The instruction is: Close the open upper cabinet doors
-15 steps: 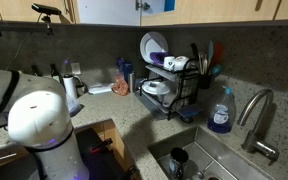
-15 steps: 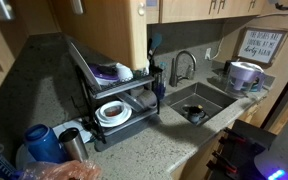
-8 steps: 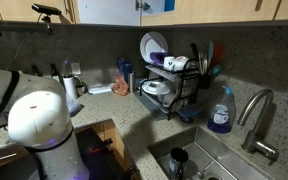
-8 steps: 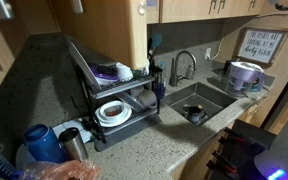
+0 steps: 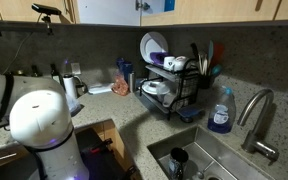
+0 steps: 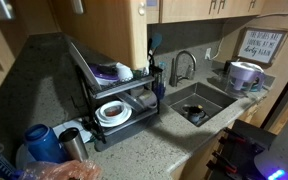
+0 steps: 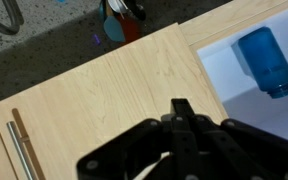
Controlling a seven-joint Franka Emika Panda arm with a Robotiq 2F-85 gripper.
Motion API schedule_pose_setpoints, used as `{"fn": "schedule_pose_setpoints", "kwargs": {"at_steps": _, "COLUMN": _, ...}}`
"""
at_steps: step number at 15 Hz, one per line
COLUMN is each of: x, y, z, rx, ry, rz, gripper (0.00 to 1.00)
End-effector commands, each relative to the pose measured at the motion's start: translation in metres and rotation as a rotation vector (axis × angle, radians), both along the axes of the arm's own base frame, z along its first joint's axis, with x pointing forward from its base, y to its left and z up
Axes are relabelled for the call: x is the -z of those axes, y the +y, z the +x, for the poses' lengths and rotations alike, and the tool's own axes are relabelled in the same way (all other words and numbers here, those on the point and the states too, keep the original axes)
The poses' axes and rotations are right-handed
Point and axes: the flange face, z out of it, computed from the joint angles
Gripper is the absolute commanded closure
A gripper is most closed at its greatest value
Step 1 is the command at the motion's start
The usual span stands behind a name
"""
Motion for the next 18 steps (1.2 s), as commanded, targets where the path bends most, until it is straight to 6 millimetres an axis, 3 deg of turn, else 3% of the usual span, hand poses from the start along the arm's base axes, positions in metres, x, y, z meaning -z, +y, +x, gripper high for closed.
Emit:
{"fn": "schedule_pose_setpoints", "kwargs": {"at_steps": 1, "x": -0.004, "y": 0.023, "z": -0.040, "rx": -0.049, "ry": -0.007, "rz": 0.019, "gripper": 1.00}}
{"fn": "schedule_pose_setpoints", "kwargs": {"at_steps": 5, "x": -0.007, "y": 0.052, "z": -0.071, "rx": -0.137, "ry": -0.014, "rz": 0.032, "gripper": 1.00}}
{"fn": "schedule_pose_setpoints", "kwargs": {"at_steps": 18, "x": -0.015, "y": 0.171, "z": -0.114, "rx": -0.586, "ry": -0.070, "rz": 0.195, "gripper": 1.00}}
